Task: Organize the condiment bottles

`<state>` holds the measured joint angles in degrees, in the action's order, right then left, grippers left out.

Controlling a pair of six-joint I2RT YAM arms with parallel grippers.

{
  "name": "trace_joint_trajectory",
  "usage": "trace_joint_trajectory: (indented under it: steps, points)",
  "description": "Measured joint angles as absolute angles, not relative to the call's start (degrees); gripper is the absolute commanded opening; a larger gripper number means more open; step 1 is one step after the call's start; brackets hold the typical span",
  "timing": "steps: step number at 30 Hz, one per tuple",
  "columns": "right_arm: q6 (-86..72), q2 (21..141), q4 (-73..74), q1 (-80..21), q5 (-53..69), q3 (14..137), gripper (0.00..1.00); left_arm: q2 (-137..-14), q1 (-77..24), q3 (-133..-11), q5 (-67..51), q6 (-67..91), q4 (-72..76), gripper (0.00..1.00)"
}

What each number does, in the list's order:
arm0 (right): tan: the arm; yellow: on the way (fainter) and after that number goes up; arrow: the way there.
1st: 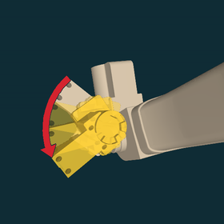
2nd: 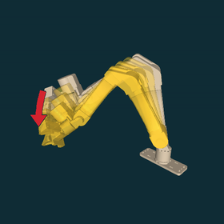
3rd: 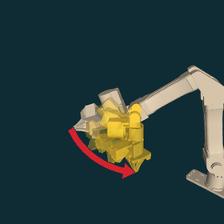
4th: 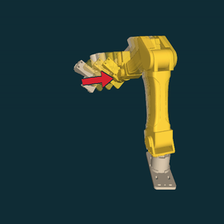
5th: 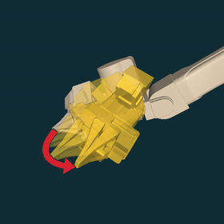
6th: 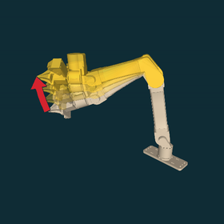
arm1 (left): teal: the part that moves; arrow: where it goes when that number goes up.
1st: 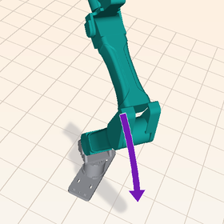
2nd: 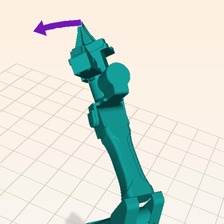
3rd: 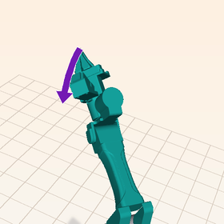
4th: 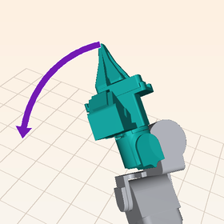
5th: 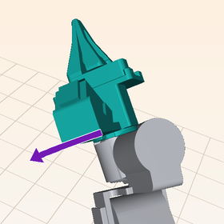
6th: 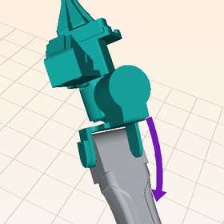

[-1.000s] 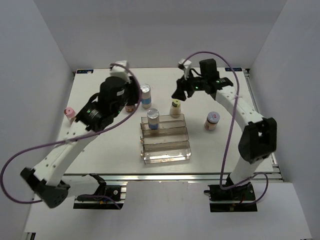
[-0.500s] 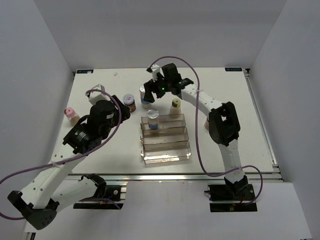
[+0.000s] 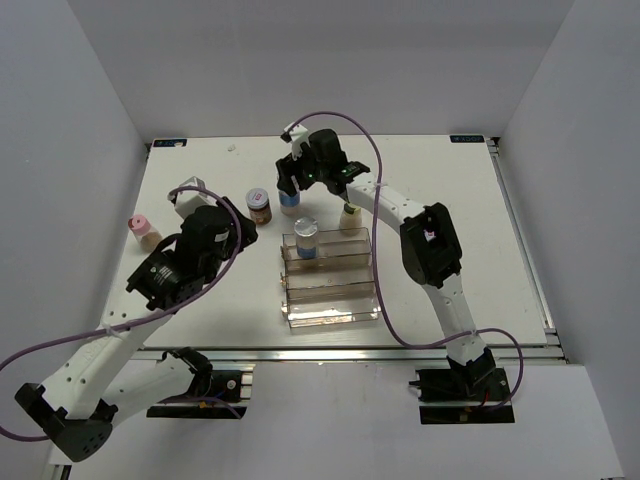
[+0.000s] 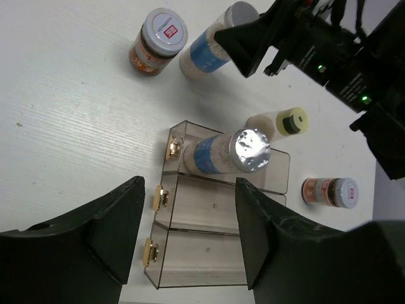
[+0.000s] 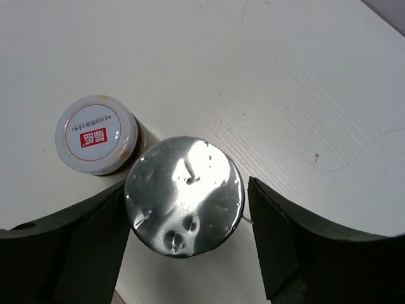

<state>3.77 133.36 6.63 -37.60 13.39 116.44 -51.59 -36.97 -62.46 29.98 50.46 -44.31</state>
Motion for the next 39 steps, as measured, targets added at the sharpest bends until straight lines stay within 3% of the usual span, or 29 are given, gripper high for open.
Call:
trace_joint_trajectory:
  steps: [3,5,10,16,26,39]
  points:
    - [4.6,133.4,4.0,-37.6,13.6,116.0,0.61,-52.5,-37.0,-62.1,29.9,50.5,-44.6,0.69]
    - [5.1,133.2,0.3,-37.6,14.0,113.9,0.45,-52.8,-37.0,-61.8,29.9,50.5,-44.5,0.69]
    - [6.6,130.5,-7.7,-37.2,17.5,106.6,0.17,-53.1,-37.0,-59.9,29.9,50.5,-44.2,0.69]
    - [3.4,128.6,-9.1,-35.0,22.8,104.2,0.00,-55.0,-37.0,-56.8,29.8,50.2,-42.8,0.70]
    - [0.2,113.5,-5.7,-24.8,31.8,99.3,0.00,-57.4,-37.0,-53.3,28.9,48.9,-38.9,0.71]
    - [20.2,95.3,18.5,-22.2,47.3,90.7,0.00,-60.9,-36.9,-53.2,28.5,45.4,-35.2,0.75]
